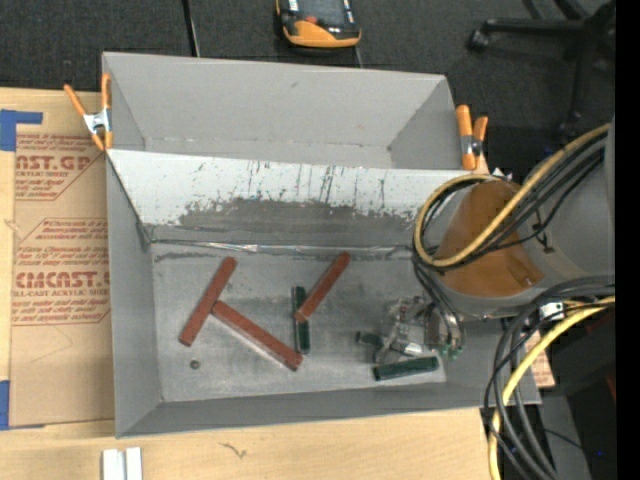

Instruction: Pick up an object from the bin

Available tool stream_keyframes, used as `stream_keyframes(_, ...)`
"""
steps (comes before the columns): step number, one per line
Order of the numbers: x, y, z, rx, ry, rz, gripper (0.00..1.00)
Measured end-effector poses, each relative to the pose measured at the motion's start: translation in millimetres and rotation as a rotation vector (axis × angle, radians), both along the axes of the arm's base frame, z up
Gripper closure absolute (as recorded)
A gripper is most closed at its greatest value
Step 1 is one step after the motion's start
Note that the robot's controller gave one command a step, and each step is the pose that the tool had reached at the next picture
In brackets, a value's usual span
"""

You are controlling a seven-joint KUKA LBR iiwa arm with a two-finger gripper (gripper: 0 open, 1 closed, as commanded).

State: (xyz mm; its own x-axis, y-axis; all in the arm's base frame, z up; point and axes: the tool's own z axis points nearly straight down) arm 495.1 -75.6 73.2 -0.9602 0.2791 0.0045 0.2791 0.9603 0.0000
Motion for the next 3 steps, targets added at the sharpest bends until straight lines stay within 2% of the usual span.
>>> stream_keyframes(2, -1.1, 0, 36, 0.001, 0.003, 0.000, 1.00)
stream_keyframes(3, -0.2, 0, 58, 0.000, -0.002, 0.000, 1.00)
